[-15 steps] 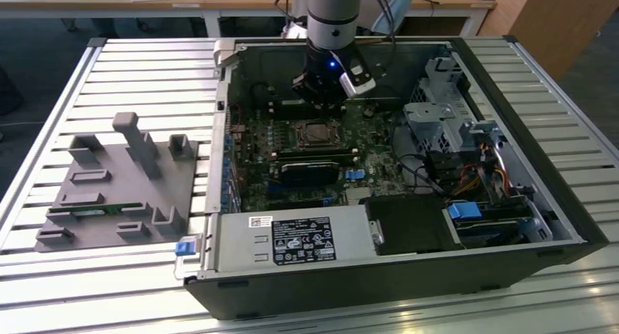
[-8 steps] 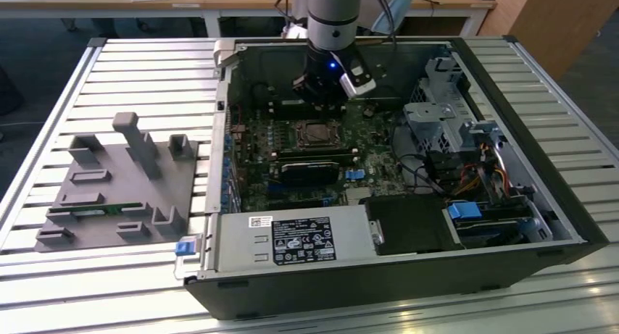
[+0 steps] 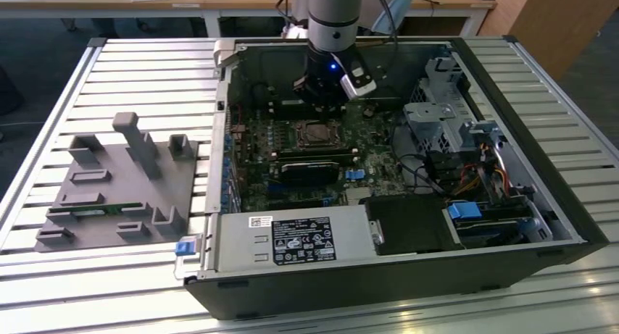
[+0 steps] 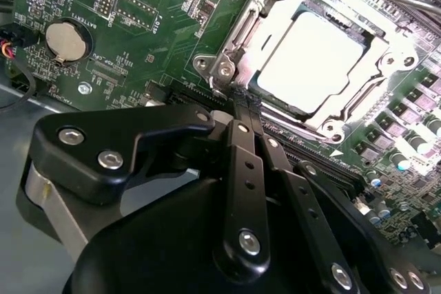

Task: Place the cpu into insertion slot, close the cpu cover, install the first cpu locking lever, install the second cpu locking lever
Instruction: 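Install the first cpu locking lever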

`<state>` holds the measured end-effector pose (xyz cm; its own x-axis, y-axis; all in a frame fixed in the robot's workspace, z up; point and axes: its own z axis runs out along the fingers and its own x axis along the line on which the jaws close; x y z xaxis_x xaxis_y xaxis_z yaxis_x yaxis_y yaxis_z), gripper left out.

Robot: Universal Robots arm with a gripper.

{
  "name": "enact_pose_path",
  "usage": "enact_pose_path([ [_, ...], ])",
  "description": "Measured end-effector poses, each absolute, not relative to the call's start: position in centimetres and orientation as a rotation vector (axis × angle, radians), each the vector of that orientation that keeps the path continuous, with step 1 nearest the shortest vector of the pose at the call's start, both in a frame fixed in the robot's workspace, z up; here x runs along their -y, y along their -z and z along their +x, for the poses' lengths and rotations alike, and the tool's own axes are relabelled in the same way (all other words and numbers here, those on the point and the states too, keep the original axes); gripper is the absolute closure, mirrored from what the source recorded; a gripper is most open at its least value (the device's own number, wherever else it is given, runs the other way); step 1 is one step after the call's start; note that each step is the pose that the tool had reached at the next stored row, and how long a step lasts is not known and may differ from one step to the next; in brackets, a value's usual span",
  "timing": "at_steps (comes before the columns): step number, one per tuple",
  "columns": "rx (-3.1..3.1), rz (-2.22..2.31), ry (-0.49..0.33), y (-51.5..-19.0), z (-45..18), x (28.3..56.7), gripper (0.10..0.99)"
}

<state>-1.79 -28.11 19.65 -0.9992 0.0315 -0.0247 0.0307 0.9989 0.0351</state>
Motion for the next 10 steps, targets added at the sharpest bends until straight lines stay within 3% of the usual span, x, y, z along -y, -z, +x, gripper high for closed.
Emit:
enact_pose_path([
  [10, -3.115, 0.048, -0.056, -21.3, -1.8, 28.1, 0.98],
])
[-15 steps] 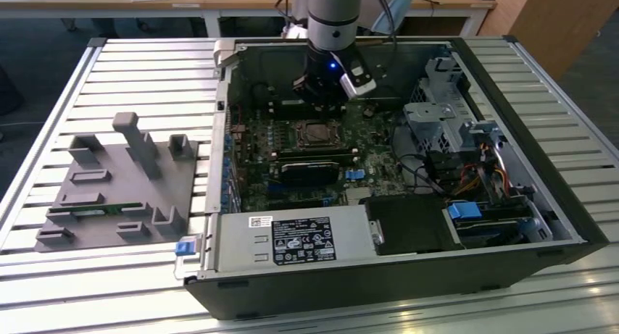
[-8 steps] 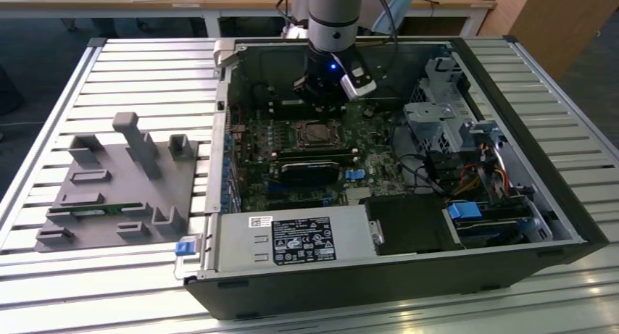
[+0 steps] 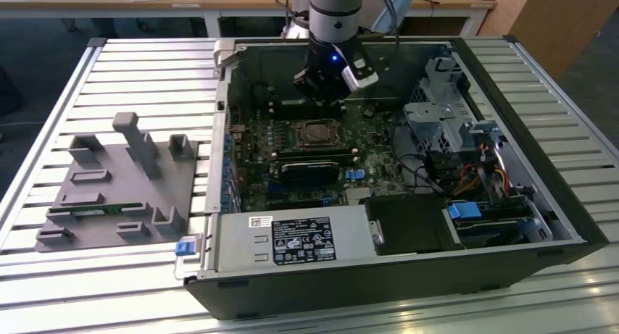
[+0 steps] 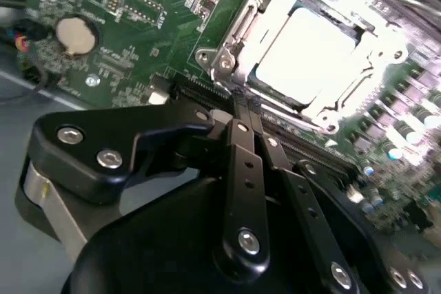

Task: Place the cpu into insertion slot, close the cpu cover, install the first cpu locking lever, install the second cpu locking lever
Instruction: 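Install the first cpu locking lever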

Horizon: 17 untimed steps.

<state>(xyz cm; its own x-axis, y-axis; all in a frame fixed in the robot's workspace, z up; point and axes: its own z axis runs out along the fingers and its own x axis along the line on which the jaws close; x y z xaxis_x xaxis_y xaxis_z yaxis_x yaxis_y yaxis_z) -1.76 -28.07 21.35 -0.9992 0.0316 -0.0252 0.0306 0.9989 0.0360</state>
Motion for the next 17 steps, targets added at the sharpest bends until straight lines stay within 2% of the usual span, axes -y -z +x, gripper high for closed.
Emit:
enact_pose_path([
  [17, -3.115, 0.048, -0.056, -21.56, -1.76, 28.55, 0.98],
])
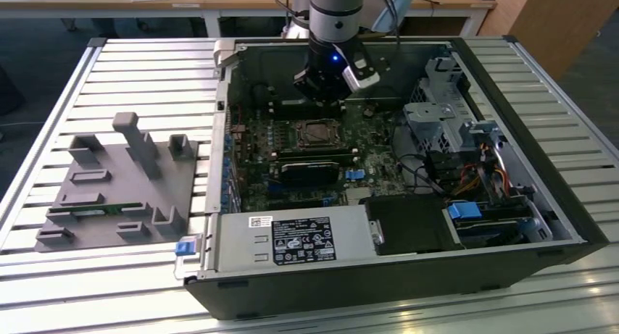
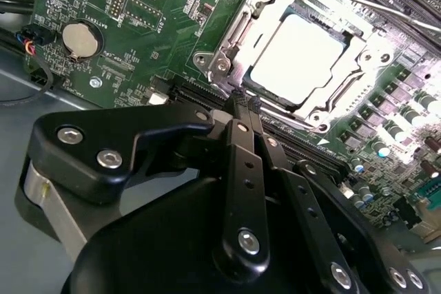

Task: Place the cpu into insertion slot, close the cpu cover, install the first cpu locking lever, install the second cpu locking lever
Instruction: 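Install the first cpu locking lever, then install the second cpu locking lever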

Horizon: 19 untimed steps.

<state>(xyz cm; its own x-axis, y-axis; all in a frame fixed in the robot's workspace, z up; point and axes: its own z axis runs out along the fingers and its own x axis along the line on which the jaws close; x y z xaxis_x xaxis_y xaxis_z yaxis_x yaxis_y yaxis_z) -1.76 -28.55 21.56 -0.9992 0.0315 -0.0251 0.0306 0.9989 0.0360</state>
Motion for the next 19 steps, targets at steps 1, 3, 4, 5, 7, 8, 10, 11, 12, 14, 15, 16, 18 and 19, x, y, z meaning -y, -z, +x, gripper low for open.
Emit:
enact_pose_path([
  [1, -3.115, 0.048, -0.055, -21.56, -1.76, 28.58, 0.98],
  [3, -3.115, 0.048, -0.055, -21.56, -1.76, 28.64, 0.98],
  [4, -3.115, 0.048, -0.055, -21.56, -1.76, 28.67, 0.98],
  [5, -3.115, 0.048, -0.056, -21.56, -1.76, 28.71, 0.98],
  [7, -3.115, 0.048, -0.056, -21.56, -1.76, 28.78, 0.98],
  [8, -3.115, 0.048, -0.056, -21.56, -1.76, 28.83, 0.98],
  [10, -3.115, 0.048, -0.056, -21.55, -1.76, 28.92, 0.98],
  [11, -3.115, 0.048, -0.056, -21.56, -1.76, 28.96, 0.98],
  [12, -3.115, 0.048, -0.056, -21.56, -1.76, 28.99, 0.98],
  [14, -3.115, 0.048, -0.056, -21.55, -1.76, 29.07, 0.98],
  [15, -3.115, 0.048, -0.056, -21.56, -1.76, 29.12, 0.98],
  [16, -3.115, 0.048, -0.056, -21.55, -1.76, 29.2, 0.98],
  [18, -3.115, 0.049, -0.056, -21.55, -1.76, 29.36, 0.98],
  [19, -3.115, 0.049, -0.056, -21.54, -1.76, 29.49, 0.98],
])
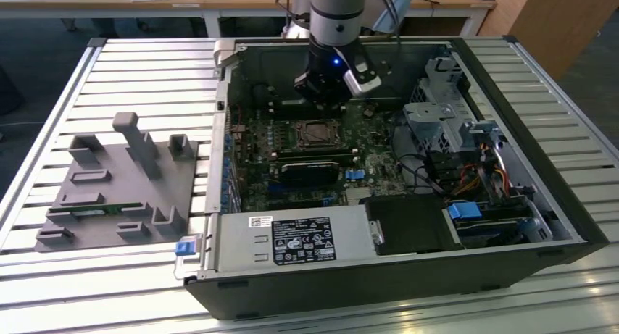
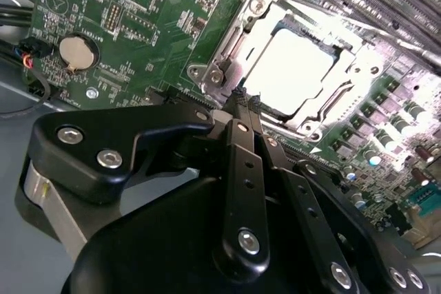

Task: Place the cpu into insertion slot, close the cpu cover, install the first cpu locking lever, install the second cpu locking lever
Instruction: 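Install the second cpu locking lever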

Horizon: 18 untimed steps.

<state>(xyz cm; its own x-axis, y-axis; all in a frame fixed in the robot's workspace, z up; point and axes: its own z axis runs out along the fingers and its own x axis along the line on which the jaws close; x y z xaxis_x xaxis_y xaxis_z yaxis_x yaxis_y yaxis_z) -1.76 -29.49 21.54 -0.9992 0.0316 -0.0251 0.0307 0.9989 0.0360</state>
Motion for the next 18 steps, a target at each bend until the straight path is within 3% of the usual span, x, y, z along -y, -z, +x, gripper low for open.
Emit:
enact_pose_path([
  [12, -3.115, 0.049, -0.055, -21.6, -1.8, 31.3, 0.98],
  [18, -3.115, 0.049, -0.056, -23.5, -1.8, 31.3, 0.98],
])
